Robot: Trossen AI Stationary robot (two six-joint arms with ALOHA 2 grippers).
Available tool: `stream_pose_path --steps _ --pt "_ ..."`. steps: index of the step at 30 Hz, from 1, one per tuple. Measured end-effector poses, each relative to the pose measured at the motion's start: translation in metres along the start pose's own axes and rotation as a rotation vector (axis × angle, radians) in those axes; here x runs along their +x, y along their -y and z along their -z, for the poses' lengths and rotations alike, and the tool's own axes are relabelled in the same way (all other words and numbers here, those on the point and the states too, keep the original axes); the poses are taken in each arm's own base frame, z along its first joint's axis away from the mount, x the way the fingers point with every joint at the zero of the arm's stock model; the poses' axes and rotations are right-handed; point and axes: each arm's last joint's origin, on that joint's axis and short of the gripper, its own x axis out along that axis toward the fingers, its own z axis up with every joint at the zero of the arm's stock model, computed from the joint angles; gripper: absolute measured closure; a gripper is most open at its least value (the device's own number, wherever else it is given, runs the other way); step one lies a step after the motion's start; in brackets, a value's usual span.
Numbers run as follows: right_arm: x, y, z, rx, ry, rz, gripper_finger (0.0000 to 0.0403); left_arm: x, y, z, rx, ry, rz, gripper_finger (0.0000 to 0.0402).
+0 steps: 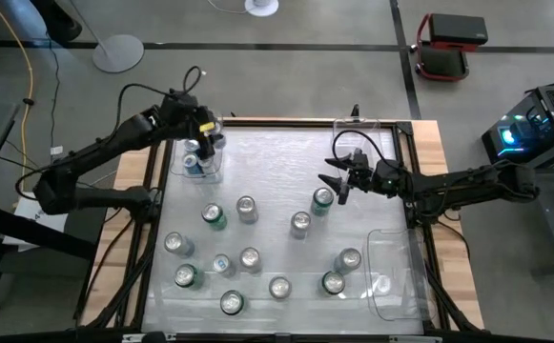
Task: Sort soda cans
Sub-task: Put the blue soda can into the top left transparent bin
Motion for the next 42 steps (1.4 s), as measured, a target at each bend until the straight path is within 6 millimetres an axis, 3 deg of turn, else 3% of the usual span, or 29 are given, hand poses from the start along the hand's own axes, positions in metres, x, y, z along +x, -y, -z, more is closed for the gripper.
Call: stream_pose_path --steps 7,18,42 --pt "0.0 0.001 0.003 -0.005 -0.027 0.007 0.0114 0.012 -0.012 0.029 -0.083 -0.06 0.026 0.0177" --pt "0.0 0.001 0.003 -0.004 -0.028 0.007 0.0114 0.021 -0.009 0.05 -0.127 -0.11 0.073 0.0168" --pt "0.0 0.001 0.002 0.005 -0.024 0.006 0.0114 0.031 -0.009 0.058 -0.2 -0.196 0.1 0.0137"
